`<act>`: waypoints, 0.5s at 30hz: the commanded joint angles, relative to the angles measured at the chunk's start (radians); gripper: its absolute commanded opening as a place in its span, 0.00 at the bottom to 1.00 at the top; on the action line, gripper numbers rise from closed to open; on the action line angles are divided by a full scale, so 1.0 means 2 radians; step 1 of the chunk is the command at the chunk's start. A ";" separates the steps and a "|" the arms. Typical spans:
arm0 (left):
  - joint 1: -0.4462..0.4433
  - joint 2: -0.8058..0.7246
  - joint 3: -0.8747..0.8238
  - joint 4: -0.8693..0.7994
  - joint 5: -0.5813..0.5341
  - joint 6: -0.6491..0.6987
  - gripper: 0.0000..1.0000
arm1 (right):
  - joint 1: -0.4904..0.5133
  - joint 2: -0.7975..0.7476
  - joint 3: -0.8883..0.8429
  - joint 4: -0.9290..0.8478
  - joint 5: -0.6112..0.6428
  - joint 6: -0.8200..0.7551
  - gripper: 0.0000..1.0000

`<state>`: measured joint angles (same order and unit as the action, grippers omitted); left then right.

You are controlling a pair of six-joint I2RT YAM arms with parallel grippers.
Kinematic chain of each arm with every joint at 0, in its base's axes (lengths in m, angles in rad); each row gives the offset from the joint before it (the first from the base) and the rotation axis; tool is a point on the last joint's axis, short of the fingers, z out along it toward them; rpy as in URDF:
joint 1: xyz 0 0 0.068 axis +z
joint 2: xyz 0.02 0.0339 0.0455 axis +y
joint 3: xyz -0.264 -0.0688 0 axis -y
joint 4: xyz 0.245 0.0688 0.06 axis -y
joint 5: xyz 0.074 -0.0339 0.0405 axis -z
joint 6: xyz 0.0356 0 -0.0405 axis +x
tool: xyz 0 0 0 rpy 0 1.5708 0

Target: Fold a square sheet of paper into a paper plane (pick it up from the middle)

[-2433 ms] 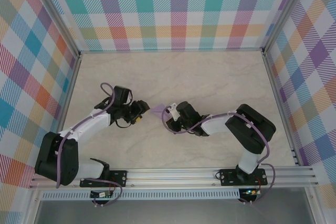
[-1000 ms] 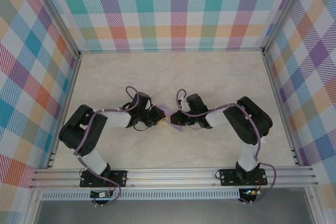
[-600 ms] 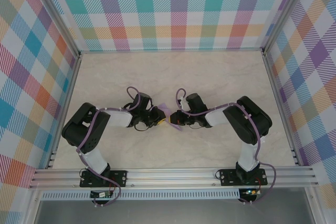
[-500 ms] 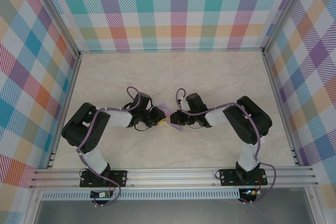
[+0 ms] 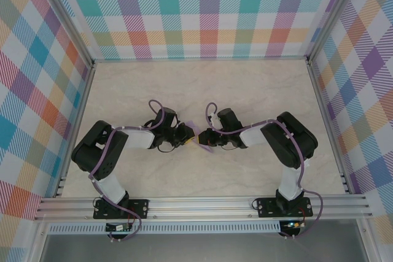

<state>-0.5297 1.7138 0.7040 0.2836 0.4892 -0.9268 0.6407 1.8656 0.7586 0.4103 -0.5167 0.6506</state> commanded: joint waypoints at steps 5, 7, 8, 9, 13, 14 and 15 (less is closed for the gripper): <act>-0.008 0.014 0.017 -0.011 -0.001 0.011 0.14 | -0.003 0.007 0.009 -0.038 0.008 -0.016 0.15; -0.008 0.017 0.017 -0.014 -0.001 0.012 0.14 | -0.003 0.002 0.012 -0.045 0.007 -0.021 0.17; -0.008 0.019 0.017 -0.015 -0.001 0.012 0.13 | -0.003 -0.001 0.013 -0.050 0.006 -0.023 0.18; -0.008 0.019 0.017 -0.015 -0.001 0.012 0.13 | -0.003 -0.004 0.015 -0.054 0.004 -0.025 0.19; -0.008 0.021 0.018 -0.017 -0.003 0.012 0.13 | -0.003 -0.011 0.026 -0.074 -0.006 -0.030 0.24; -0.008 0.021 0.018 -0.017 -0.004 0.013 0.13 | -0.003 -0.013 0.028 -0.080 -0.006 -0.031 0.26; -0.008 0.022 0.018 -0.018 -0.003 0.014 0.13 | -0.003 -0.015 0.029 -0.085 -0.006 -0.031 0.27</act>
<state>-0.5297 1.7439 0.7193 0.2649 0.4877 -0.9230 0.6403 1.8553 0.8001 0.3229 -0.5358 0.6209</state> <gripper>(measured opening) 0.131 0.262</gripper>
